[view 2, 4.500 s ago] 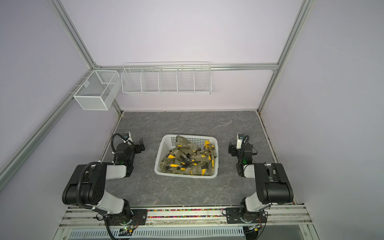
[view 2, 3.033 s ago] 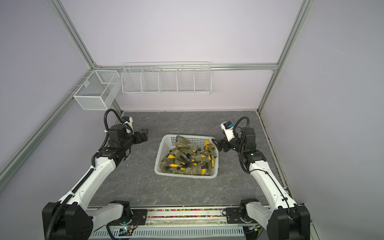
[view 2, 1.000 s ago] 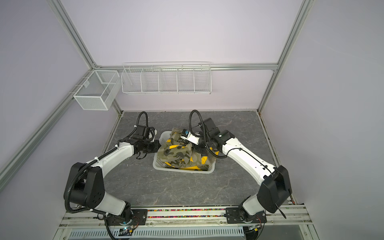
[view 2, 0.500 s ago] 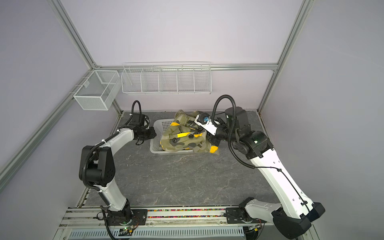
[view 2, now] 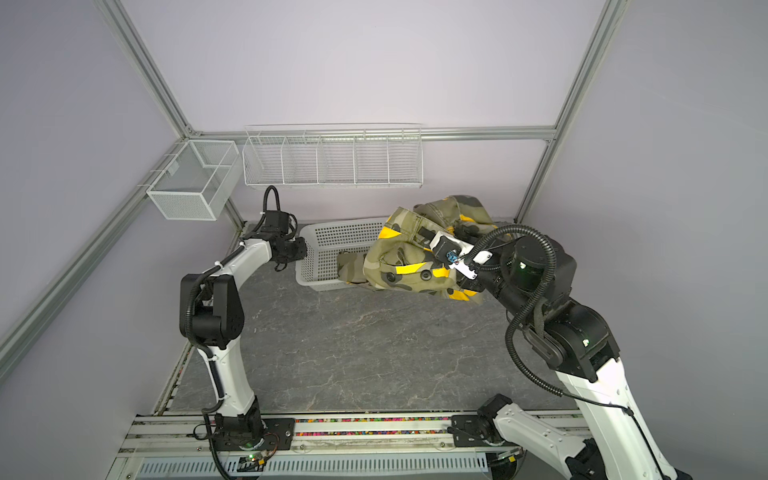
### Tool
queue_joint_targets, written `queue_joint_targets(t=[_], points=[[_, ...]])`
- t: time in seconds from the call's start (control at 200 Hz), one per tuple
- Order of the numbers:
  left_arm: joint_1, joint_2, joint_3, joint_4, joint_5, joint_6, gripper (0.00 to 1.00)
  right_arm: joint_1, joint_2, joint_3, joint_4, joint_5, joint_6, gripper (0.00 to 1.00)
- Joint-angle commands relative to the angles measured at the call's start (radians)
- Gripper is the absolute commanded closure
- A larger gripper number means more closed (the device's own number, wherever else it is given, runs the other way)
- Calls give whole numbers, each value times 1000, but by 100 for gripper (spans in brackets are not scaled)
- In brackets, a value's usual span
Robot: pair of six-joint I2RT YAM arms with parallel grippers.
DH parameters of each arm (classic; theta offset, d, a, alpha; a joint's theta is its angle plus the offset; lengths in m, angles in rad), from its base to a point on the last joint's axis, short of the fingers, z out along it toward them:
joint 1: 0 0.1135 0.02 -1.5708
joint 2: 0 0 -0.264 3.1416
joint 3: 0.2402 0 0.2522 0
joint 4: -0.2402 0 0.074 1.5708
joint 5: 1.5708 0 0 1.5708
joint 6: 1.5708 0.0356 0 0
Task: Fold and stack the trousers
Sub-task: 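Lift the trousers out of the basket with the right gripper, then lower the trousers onto the table in front of the basket with the right gripper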
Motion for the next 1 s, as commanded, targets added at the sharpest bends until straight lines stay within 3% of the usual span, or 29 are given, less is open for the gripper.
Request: queue_joint_targets(t=[0.0, 0.135, 0.275, 0.46, 0.555, 0.705, 0.825, 0.995], points=[[16, 43, 53, -14, -146, 23, 83, -4, -25, 21, 85, 164, -148, 83], [16, 75, 118, -41, -251, 10, 83, 0, -50, -13, 68, 254, -221, 84], [16, 104, 179, -65, -254, 34, 83, -8, -32, -7, 207, 550, -387, 86], [16, 131, 220, -72, -224, 35, 83, -15, -40, -76, 137, 601, -386, 87], [15, 132, 214, -53, -170, 50, 83, -14, -22, -46, -94, 407, -201, 86], [16, 135, 217, -30, -113, 83, 82, -15, 10, -131, -191, 99, -4, 85], [16, 143, 219, 9, -32, 118, 82, -13, 54, -226, -108, -206, 187, 85], [19, 178, 260, 63, 30, 95, 82, 17, 153, -328, 41, -511, 379, 85]])
